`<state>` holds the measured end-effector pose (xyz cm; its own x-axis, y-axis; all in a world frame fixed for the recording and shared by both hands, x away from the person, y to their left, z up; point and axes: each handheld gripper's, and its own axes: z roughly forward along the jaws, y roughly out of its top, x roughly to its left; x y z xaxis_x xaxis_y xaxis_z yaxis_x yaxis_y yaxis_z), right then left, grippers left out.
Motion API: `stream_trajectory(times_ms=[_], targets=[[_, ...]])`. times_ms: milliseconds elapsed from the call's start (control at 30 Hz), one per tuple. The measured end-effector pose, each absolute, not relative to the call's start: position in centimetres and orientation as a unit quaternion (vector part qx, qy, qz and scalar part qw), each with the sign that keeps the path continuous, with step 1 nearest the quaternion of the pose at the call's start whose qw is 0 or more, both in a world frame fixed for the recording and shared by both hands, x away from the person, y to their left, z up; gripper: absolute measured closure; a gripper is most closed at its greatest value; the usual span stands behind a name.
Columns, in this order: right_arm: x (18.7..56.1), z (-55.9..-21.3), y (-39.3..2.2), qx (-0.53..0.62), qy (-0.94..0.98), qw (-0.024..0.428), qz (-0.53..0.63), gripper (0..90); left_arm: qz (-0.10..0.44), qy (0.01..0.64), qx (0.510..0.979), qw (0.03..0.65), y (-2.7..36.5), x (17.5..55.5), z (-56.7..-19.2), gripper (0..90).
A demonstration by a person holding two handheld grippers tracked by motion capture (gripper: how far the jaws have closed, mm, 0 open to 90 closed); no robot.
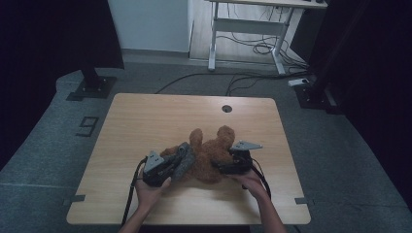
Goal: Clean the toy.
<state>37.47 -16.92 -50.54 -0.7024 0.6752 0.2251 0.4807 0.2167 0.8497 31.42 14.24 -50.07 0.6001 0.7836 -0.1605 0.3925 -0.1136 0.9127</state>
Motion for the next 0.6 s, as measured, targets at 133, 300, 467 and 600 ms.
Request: stream_trajectory(times_ms=[133,300,467,600], targets=[[36.1,-51.2,-17.3,0.359,0.772,0.108,0.513,40.2,0.176,0.407,0.721,0.533,14.3,31.1,-49.7,81.9],[34.7,-52.3,-17.6,0.346,0.754,0.147,0.539,50.0,0.160,0.411,0.719,0.537,14.4,31.3,-48.7,80.8],[34.2,-52.8,-17.6,0.353,0.740,0.164,0.549,52.8,0.150,0.422,0.716,0.535,14.2,32.1,-46.6,80.7],[34.2,-52.9,-17.6,0.354,0.736,0.169,0.552,53.4,0.150,0.405,0.719,0.544,12.4,32.9,-44.3,80.6]])
